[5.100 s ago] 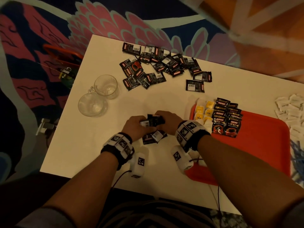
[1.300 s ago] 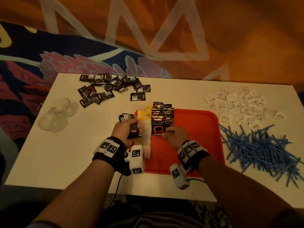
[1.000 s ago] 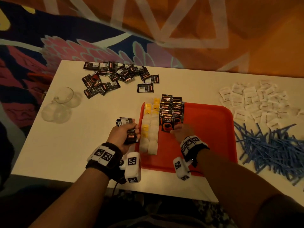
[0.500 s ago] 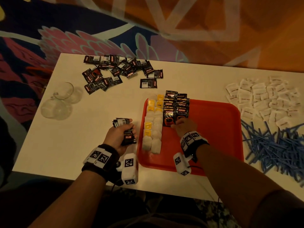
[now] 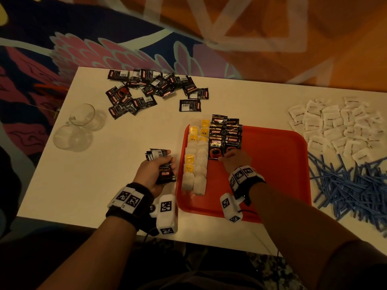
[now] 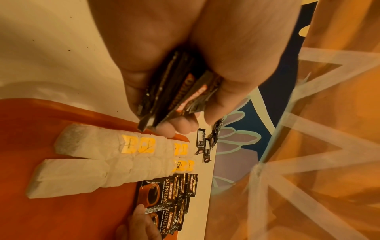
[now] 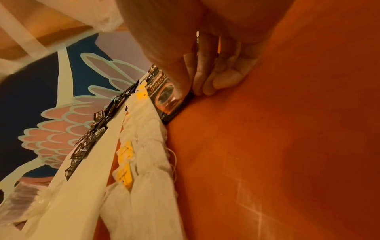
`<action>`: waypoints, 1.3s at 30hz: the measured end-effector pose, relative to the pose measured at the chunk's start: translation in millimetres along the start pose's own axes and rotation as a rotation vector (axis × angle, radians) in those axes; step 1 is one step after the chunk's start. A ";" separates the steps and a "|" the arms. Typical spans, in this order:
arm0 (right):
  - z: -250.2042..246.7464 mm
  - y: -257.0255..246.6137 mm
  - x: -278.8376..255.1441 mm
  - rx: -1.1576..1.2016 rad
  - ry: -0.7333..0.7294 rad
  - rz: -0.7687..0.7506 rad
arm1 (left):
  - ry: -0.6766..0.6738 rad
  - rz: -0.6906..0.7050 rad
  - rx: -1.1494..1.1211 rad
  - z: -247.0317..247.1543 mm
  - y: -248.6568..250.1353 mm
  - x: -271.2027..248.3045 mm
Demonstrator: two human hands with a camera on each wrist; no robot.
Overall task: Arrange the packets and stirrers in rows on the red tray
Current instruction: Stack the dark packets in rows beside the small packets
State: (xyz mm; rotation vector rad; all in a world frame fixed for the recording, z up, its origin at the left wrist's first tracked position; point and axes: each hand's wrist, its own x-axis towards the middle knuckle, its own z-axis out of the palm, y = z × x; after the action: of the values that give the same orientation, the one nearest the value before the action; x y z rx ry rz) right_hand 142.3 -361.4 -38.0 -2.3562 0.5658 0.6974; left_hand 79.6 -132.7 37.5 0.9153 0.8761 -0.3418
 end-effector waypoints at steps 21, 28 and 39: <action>-60.2 -44.6 -80.2 0.527 -0.275 -0.379 | -0.144 0.112 0.293 47.1 -0.6 -28.7; -100.0 -54.9 -107.4 0.677 0.044 -0.453 | -0.149 0.015 0.302 73.8 2.4 -47.4; -98.2 -19.9 -138.5 0.607 -0.020 -0.627 | -0.184 0.197 0.237 98.2 8.5 -68.5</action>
State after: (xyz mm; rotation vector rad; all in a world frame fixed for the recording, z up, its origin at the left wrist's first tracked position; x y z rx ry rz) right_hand 79.7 -381.0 119.9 -1.7915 -0.0049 0.2112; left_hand 92.4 -213.1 125.7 1.1602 0.5788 -0.3579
